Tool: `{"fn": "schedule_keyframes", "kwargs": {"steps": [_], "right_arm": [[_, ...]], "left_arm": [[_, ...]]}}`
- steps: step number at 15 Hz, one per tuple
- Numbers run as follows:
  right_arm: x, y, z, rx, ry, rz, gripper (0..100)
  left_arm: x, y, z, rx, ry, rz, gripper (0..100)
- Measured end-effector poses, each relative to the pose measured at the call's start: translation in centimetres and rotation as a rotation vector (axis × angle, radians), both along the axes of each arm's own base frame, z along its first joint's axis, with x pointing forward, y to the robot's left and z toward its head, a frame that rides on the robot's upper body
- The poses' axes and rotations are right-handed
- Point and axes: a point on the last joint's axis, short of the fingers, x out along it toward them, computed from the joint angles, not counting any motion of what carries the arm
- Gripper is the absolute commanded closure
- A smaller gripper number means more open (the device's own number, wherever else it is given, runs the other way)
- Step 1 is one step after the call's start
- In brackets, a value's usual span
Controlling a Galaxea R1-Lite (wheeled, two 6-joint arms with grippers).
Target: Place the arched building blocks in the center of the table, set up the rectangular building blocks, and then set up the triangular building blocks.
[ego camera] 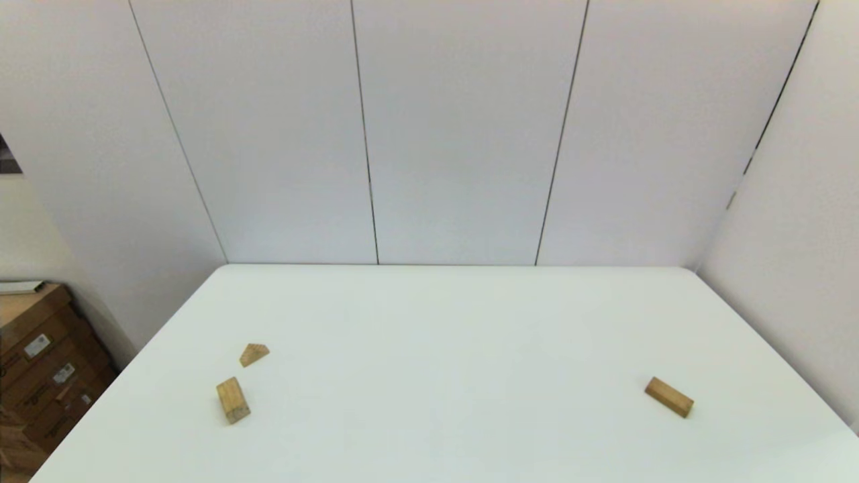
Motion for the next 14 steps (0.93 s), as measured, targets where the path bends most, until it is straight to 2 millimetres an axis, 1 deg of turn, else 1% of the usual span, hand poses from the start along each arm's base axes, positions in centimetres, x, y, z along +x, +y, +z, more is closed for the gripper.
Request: {"fn": "schedule_keyframes", "kwargs": {"steps": [2, 3, 5, 7, 9, 10, 11, 13, 14], "right_arm": [[0.0, 0.0, 0.0, 0.000, 0.000, 0.000, 0], [0.0, 0.0, 0.0, 0.000, 0.000, 0.000, 0], [0.0, 0.0, 0.0, 0.000, -0.001, 0.000, 0], [0.0, 0.0, 0.0, 0.000, 0.000, 0.000, 0], [0.0, 0.0, 0.0, 0.000, 0.000, 0.000, 0], [0.0, 0.0, 0.0, 0.000, 0.000, 0.000, 0], [0.0, 0.0, 0.0, 0.000, 0.000, 0.000, 0], [0.0, 0.0, 0.0, 0.000, -0.001, 0.001, 0], [0.0, 0.0, 0.0, 0.000, -0.001, 0.000, 0]], "left_arm": [[0.2, 0.0, 2.2, -0.002, 0.038, -0.010, 0], [0.4, 0.0, 3.8, -0.002, 0.062, -0.011, 0], [1.3, -0.1, 7.6, -0.002, 0.144, -0.001, 0], [3.5, 0.0, 11.7, -0.006, 0.262, 0.017, 0], [6.8, 0.1, 15.0, -0.012, 0.414, 0.038, 0], [9.1, 0.3, 16.3, -0.016, 0.505, 0.046, 0], [11.4, 0.5, 17.2, -0.020, 0.587, 0.054, 0], [16.9, 0.9, 17.8, -0.026, 0.741, 0.082, 0], [19.6, 1.2, 17.5, -0.028, 0.808, 0.105, 0]]}}
